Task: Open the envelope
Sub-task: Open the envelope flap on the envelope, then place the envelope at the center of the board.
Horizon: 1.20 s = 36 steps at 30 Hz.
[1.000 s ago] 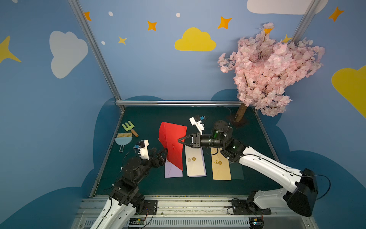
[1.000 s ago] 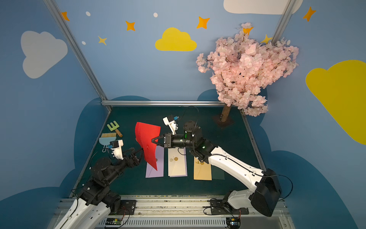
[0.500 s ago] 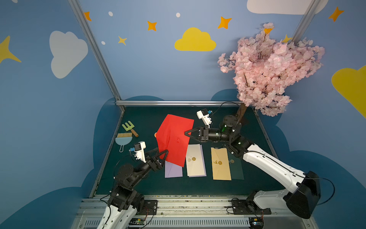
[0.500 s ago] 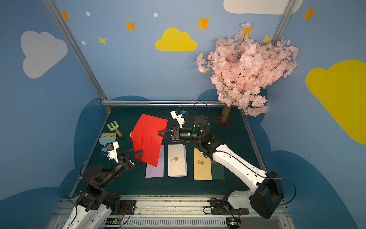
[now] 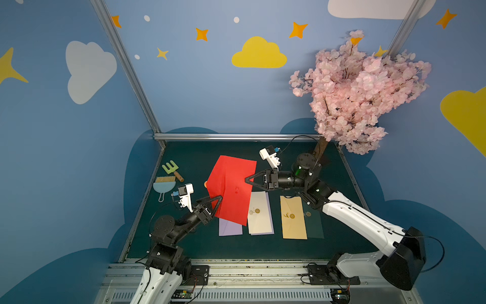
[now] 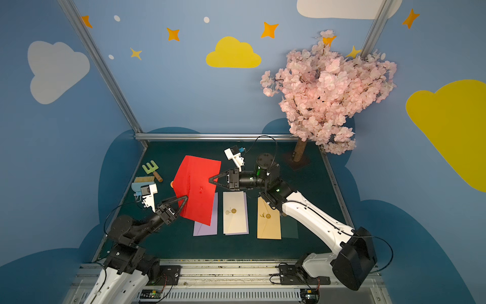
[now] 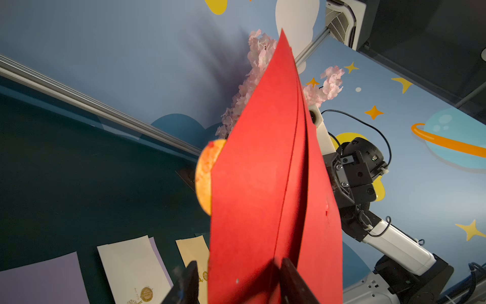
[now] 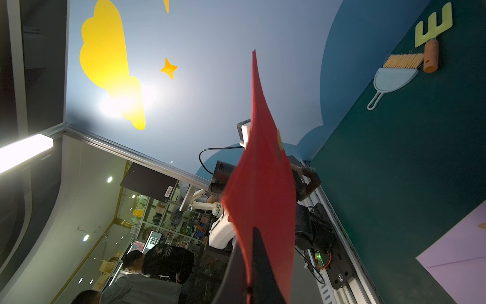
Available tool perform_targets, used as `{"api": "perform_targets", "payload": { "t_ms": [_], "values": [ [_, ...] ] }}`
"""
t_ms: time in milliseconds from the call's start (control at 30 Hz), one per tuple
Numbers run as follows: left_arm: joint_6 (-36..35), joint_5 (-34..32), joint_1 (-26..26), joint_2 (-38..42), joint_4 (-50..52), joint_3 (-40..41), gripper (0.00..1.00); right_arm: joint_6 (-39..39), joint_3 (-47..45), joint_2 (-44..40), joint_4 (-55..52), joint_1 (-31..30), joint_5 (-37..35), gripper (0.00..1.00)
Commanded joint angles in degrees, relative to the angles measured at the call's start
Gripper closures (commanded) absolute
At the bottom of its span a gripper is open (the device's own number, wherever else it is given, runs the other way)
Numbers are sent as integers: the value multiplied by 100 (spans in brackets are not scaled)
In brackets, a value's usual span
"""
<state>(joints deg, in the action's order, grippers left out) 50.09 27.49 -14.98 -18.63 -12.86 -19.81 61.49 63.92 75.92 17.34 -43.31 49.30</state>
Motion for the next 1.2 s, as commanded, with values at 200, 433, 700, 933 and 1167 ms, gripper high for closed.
{"api": "perform_targets", "payload": {
  "t_ms": [200,433,700,933,1167],
  "values": [
    [618,607,275,-188,-1005,-39,85,-149,-125,-68,32,163,254,100],
    [733,688,382,-230,-1065,-34,98,-156,-240,-19,116,248,298,100],
    [822,677,464,-323,-1050,-106,98,-593,-195,24,-649,340,53,61],
    [853,885,687,-980,-1119,-458,98,-2064,371,30,-3156,298,-1199,42],
    [484,1496,1739,-2497,-819,-1226,98,-2689,492,-265,-4277,157,-2303,41]
  ]
}}
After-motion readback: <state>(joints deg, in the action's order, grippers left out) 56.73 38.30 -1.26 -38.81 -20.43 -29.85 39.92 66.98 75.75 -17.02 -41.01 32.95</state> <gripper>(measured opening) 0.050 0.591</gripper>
